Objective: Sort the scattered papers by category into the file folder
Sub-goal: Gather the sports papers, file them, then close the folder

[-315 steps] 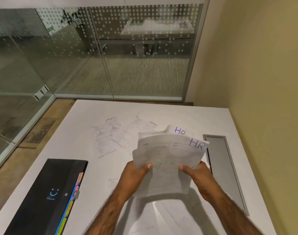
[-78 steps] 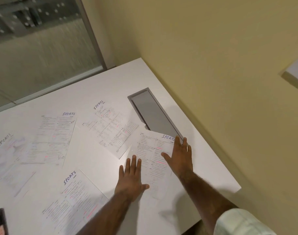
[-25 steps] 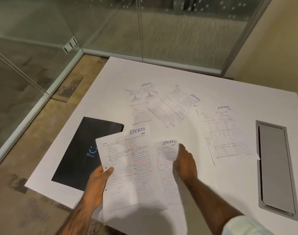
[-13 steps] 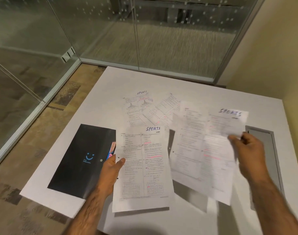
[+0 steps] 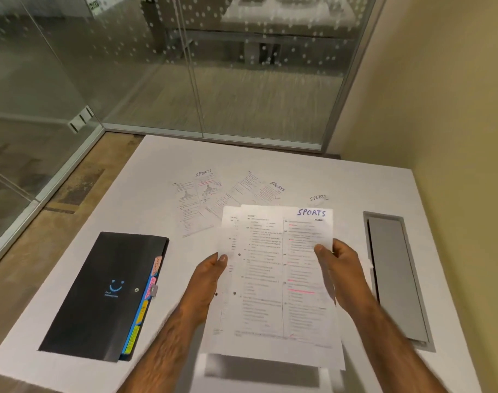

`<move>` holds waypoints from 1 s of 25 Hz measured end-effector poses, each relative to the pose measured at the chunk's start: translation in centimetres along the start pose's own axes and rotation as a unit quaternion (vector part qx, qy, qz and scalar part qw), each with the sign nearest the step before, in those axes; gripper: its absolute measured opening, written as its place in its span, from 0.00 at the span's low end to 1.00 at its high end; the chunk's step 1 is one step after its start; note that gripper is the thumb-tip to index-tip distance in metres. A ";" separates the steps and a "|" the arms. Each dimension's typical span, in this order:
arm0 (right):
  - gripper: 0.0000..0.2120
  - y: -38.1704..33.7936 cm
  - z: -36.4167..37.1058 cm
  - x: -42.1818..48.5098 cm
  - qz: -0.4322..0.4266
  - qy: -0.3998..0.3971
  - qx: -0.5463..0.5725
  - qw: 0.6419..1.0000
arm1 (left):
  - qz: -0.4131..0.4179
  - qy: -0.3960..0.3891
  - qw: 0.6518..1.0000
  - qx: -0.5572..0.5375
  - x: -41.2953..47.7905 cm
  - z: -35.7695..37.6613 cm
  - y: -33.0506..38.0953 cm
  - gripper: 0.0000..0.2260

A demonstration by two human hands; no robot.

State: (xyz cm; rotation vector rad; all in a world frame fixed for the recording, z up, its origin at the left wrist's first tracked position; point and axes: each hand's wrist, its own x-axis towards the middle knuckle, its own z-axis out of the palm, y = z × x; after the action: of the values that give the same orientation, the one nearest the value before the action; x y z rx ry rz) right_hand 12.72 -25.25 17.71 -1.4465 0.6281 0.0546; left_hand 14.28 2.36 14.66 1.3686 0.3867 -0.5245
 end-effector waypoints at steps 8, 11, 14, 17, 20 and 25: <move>0.18 1.2 -1.7 -0.5 0.027 -0.048 0.100 0.993 | 0.049 -0.054 0.994 0.084 -0.5 4.3 0.5 0.10; 0.17 2.1 -2.6 -0.5 0.048 -0.101 0.056 0.992 | 0.085 -0.040 0.991 0.093 -0.5 4.8 0.5 0.10; 0.15 2.4 -2.7 -0.7 0.006 -0.041 0.016 0.999 | 0.103 -0.041 0.989 0.100 0.2 4.7 -0.1 0.09; 0.12 2.8 -2.9 -0.8 -0.033 -0.006 -0.008 0.999 | 0.120 -0.028 0.985 0.123 0.6 4.9 -0.7 0.11; 0.16 3.5 -3.0 -0.7 -0.040 -0.014 -0.045 0.998 | 0.118 -0.031 0.985 0.120 1.1 5.1 -1.7 0.12; 0.22 4.8 -2.9 -0.4 -0.029 -0.021 -0.069 0.997 | 0.091 -0.010 0.986 0.137 2.2 5.0 -4.4 0.14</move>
State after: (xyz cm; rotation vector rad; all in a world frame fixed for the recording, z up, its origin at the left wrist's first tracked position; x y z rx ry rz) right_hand 9.39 -27.03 13.58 -1.5925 0.5556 0.0848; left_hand 13.45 -3.35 10.67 1.6446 0.1727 -0.4505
